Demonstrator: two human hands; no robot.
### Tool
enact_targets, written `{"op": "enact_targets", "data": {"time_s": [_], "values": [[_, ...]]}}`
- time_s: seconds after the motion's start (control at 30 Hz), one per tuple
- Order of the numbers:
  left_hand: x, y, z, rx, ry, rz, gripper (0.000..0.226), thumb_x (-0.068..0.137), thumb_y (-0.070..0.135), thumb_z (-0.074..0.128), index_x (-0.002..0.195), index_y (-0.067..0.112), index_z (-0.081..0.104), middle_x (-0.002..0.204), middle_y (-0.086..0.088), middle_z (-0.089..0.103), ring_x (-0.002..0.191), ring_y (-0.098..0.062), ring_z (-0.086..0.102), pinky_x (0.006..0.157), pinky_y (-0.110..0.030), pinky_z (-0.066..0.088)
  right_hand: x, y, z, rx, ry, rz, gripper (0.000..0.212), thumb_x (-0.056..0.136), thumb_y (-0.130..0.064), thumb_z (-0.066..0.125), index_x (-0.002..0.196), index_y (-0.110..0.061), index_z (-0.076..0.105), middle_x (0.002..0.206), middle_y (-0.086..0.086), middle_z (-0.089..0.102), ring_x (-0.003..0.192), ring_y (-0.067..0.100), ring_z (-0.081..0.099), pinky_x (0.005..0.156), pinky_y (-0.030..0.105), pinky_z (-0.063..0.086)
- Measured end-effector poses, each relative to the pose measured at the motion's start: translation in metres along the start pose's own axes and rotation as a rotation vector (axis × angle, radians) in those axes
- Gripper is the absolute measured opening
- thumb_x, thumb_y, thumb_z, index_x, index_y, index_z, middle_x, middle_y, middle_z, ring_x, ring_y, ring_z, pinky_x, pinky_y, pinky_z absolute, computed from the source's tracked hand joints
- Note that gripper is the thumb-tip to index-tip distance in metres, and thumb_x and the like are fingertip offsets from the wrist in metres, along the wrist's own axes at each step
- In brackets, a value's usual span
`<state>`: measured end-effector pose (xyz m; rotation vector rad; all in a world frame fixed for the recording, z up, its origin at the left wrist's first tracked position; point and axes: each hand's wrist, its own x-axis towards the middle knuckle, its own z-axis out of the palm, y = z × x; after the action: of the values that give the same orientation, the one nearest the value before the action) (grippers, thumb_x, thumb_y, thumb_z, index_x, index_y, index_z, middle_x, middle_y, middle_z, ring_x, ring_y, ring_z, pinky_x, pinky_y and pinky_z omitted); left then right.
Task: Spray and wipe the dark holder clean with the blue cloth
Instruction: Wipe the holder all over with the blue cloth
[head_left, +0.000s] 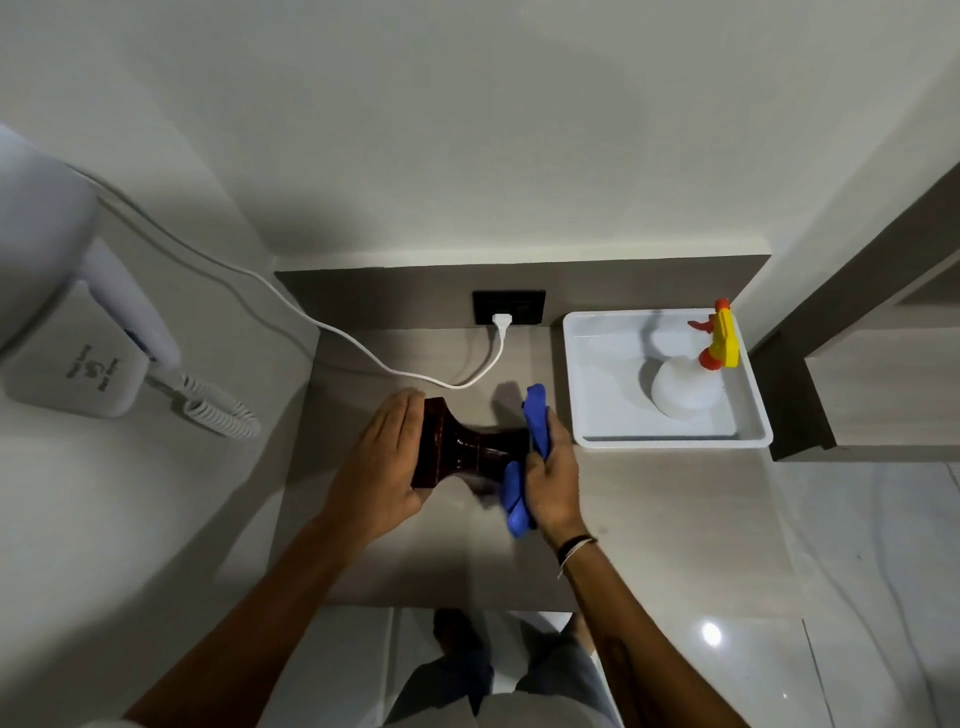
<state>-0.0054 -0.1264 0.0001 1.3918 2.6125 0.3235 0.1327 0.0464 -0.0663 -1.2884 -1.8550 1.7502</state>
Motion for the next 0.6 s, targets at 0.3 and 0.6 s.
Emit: {"op": "enact_targets", "data": {"time_s": [0.3, 0.6], "values": [[-0.003, -0.01, 0.005, -0.04, 0.025, -0.133, 0.11, 0.053, 0.013, 0.103, 0.144, -0.016, 0.05, 0.139, -0.038, 0.06, 0.123, -0.058, 0.063, 0.104, -0.063, 0.05, -0.043, 0.032, 0.022, -0.548, -0.392, -0.581, 0.109, 0.095, 0.007, 0.061, 0.168, -0.032, -0.01, 0.179, -0.004, -0.018, 0.169, 0.02, -0.008, 0.139, 0.039, 0.003], [0.003, -0.003, 0.001, -0.093, 0.071, -0.086, 0.096, 0.062, 0.008, 0.091, 0.145, -0.008, 0.045, 0.132, -0.038, 0.062, 0.121, -0.052, 0.06, 0.102, -0.061, 0.051, -0.061, 0.001, 0.045, -0.366, -0.448, -0.563, 0.103, 0.093, 0.009, 0.047, 0.171, -0.032, -0.006, 0.182, -0.008, -0.01, 0.168, 0.01, -0.01, 0.135, 0.02, -0.005]]}}
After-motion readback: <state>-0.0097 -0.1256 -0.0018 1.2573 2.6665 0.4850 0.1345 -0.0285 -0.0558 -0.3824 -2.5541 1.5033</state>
